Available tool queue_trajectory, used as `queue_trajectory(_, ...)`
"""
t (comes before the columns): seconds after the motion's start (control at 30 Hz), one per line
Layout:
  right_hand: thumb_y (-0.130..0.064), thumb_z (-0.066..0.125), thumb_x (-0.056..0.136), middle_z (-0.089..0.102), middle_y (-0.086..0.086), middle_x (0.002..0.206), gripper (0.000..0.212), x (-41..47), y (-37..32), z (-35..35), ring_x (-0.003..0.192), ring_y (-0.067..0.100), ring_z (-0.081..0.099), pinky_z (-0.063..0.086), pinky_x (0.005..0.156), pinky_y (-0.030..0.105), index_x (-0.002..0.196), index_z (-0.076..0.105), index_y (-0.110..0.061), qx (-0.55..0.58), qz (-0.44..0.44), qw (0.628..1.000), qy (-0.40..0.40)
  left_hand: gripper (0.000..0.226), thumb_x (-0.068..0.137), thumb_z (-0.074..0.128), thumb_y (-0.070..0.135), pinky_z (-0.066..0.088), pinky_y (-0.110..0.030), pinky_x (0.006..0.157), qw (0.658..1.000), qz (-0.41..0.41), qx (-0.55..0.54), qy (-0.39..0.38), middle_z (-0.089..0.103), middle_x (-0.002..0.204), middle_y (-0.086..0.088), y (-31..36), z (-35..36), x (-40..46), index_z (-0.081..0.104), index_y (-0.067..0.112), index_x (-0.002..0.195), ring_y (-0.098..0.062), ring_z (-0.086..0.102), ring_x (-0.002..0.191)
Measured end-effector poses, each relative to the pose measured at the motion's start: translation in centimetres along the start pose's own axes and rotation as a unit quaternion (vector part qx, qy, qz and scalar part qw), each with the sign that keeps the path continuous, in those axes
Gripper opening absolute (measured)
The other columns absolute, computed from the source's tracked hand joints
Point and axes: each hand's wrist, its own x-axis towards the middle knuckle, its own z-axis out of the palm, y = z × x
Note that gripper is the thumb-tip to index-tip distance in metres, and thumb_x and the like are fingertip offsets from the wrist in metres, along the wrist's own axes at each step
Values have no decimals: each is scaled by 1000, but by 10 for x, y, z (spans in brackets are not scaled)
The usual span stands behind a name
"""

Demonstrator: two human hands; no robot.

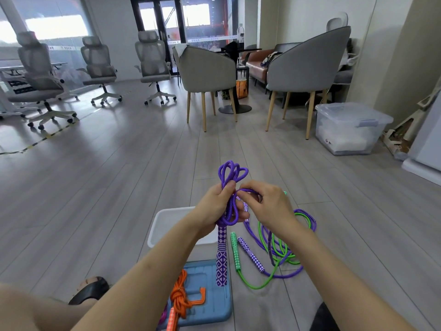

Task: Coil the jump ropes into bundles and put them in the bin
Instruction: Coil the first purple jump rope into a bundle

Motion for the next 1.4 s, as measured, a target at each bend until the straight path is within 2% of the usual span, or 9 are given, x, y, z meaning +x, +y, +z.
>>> queue_trajectory(0.23,-45,65,96,66,-11,76,14,-1,1,-2,71,12,59,50,64,34,96,71,-32,4,30,1000,-3,28,109,40,36,61,-50,84,997,-28,-77,-10,52,69,-3,-2,-1,3,48,10,105,-23,64,64)
queue_trajectory(0.37,-49,66,95,58,-10,64,19,1,14,-1,62,12,52,47,62,40,88,66,-31,49,58,997,-19,24,108,43,39,58,-35,65,988,-49,-143,-31,42,68,1,2,-3,2,45,15,105,-13,47,53)
queue_trajectory(0.47,-43,64,98,55,-12,63,16,0,27,-2,59,12,47,46,62,42,86,61,-33,47,49,996,-64,29,106,43,47,44,-26,52,994,-73,-61,-53,36,66,3,6,-8,1,46,17,104,-11,36,50)
queue_trajectory(0.57,-41,67,98,55,-12,60,22,1,41,-9,56,7,45,41,60,29,77,62,-44,43,74,994,-61,35,107,38,50,41,-24,49,985,-96,81,-120,33,65,4,5,-12,-3,48,16,108,-11,33,49)
queue_trajectory(0.67,-44,67,97,54,-2,59,30,1,54,-15,60,15,49,40,60,35,73,60,-26,10,106,994,-36,35,107,45,44,40,-23,47,954,-130,188,-195,30,64,3,5,-16,-8,54,11,114,-11,32,49)
queue_trajectory(0.77,-51,66,95,54,2,61,38,-1,63,-16,64,24,53,44,61,40,78,62,-17,18,147,989,-4,27,105,54,37,40,-23,47,930,-149,236,-240,31,62,2,5,-21,-12,57,12,98,-12,33,48)
queue_trajectory(1.0,-48,80,85,53,-3,60,41,-1,63,-11,55,14,45,37,57,33,72,62,-13,147,274,948,68,38,106,45,47,34,-26,49,990,-73,102,-63,33,60,5,-10,-36,-6,47,17,83,-12,32,47)
queue_trajectory(1.17,-16,60,100,64,3,76,12,0,40,7,62,17,50,39,56,29,93,69,-12,248,330,907,87,36,107,45,43,39,-27,46,992,-12,79,93,40,55,5,-32,-23,2,50,14,86,-14,39,45)
queue_trajectory(1.4,-20,63,100,70,-10,84,17,-11,-10,33,70,9,61,51,68,24,108,76,-29,330,262,903,78,33,108,43,41,42,-27,48,983,29,-16,181,46,61,2,-45,-6,11,51,13,93,-16,45,51)
